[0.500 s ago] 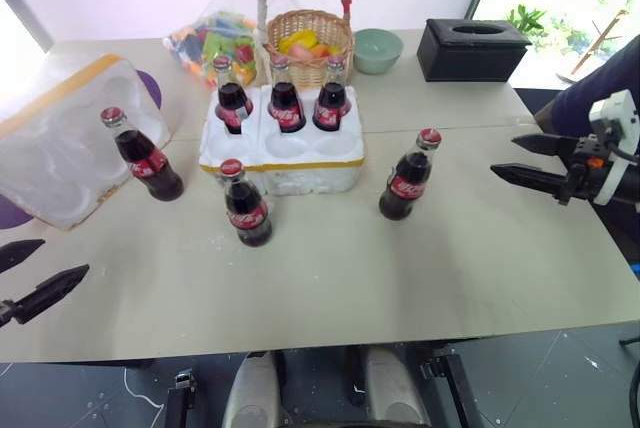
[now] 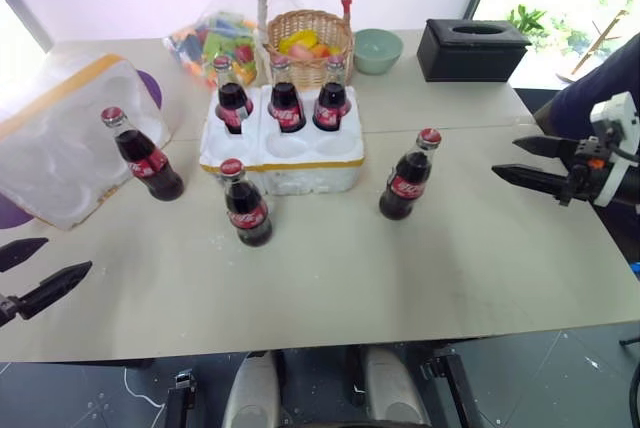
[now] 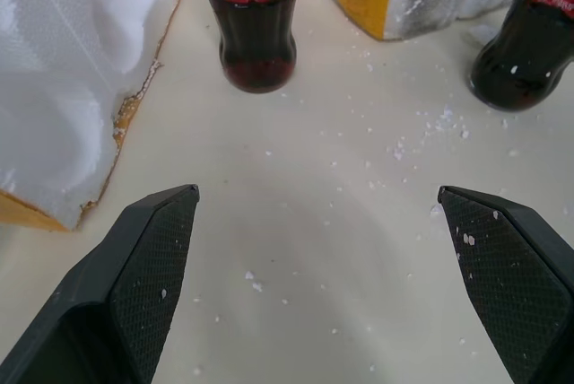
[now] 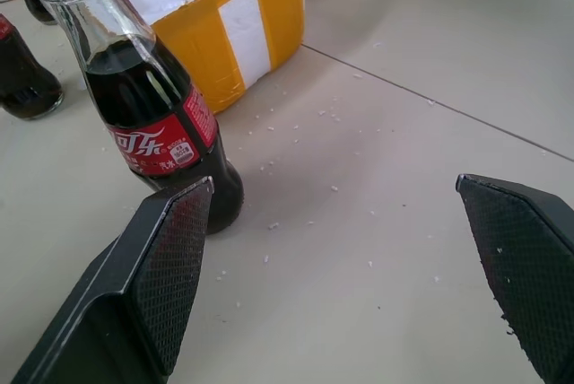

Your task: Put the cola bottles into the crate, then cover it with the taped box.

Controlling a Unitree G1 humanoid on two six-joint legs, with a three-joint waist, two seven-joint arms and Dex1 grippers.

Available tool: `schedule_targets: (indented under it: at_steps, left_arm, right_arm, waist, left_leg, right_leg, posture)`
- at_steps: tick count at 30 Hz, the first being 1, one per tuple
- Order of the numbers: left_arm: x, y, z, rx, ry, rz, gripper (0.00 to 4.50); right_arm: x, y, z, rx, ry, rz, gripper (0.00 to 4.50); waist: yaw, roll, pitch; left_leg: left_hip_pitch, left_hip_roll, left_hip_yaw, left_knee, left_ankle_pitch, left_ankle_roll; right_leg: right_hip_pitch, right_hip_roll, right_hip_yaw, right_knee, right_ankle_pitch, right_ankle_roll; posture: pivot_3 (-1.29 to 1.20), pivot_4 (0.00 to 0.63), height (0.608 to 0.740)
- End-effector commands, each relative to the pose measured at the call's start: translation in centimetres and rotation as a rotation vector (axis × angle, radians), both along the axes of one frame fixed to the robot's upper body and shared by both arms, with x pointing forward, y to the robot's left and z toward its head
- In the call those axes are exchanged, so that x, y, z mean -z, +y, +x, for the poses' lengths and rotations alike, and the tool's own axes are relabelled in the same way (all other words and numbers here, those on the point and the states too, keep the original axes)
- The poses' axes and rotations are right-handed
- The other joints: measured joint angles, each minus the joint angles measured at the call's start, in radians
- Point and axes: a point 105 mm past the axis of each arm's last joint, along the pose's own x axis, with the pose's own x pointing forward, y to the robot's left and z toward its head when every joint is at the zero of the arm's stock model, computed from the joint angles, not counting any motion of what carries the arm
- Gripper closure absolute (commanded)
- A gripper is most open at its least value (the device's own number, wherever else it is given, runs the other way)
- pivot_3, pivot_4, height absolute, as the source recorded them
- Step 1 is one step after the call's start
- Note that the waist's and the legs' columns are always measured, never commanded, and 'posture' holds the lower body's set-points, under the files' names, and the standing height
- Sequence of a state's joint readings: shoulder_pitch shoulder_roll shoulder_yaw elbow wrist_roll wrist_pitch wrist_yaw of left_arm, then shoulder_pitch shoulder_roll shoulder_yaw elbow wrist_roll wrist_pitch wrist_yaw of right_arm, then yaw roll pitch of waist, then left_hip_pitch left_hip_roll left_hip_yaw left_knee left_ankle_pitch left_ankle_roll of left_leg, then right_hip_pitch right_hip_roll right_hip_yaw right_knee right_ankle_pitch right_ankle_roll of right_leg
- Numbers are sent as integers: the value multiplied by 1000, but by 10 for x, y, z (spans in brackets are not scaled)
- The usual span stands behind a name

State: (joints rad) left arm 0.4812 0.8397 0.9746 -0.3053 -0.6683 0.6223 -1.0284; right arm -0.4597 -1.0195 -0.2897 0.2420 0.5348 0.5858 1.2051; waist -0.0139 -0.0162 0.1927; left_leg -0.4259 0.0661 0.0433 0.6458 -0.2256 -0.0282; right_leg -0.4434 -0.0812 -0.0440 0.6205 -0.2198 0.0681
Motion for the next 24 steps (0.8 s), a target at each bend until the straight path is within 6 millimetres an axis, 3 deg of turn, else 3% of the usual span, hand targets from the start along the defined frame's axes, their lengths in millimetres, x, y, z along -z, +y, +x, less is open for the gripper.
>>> schedule_targets:
  at_steps: [1, 4, 7, 13, 17, 24]
  left_arm:
    - [-11, -3, 4, 12, -57, 12, 0]
    - [-20, -10, 12, 27, -105, -5, 0]
    - [-23, -13, 24, 34, -138, -23, 0]
    - [-19, -8, 57, 37, -172, -30, 0]
    - [-17, -11, 92, 61, -211, -28, 0]
    - [-16, -24, 143, 108, -248, -26, 0]
  right_arm:
    - [-17, 3, -5, -37, -53, 4, 58]
    - [-31, 8, -8, -81, -72, 4, 58]
    - [-58, 27, -20, -194, -85, 33, 58]
    - [-97, 77, -69, -476, -76, 30, 58]
    - [-110, 104, -93, -598, -84, 43, 58]
    - [-108, 125, -103, -629, -80, 61, 58]
  waist:
    - [0, 0, 0]
    - [1, 0, 0]
    - [1, 1, 0]
    - [3, 1, 0]
    - [6, 0, 0]
    - [7, -1, -1]
  left_leg:
    - [0, 0, 0, 0, 0, 0]
    - [0, 0, 0, 1, 0, 0]
    - [0, 0, 1, 1, 0, 0]
    - [1, 1, 1, 0, 0, 0]
    - [1, 0, 1, 2, 0, 0]
    - [1, 0, 2, 3, 0, 0]
  right_leg:
    - [0, 0, 0, 0, 0, 0]
    - [0, 0, 0, 0, 0, 0]
    - [0, 0, 1, 2, 0, 0]
    - [-1, 1, 2, 4, 0, 0]
    - [-1, 0, 2, 5, 0, 0]
    - [0, 0, 2, 6, 0, 0]
  posture:
    - [0, 150, 740]
    - [0, 150, 740]
    - [0, 150, 740]
    - [0, 150, 740]
    - [0, 150, 740]
    - [0, 150, 740]
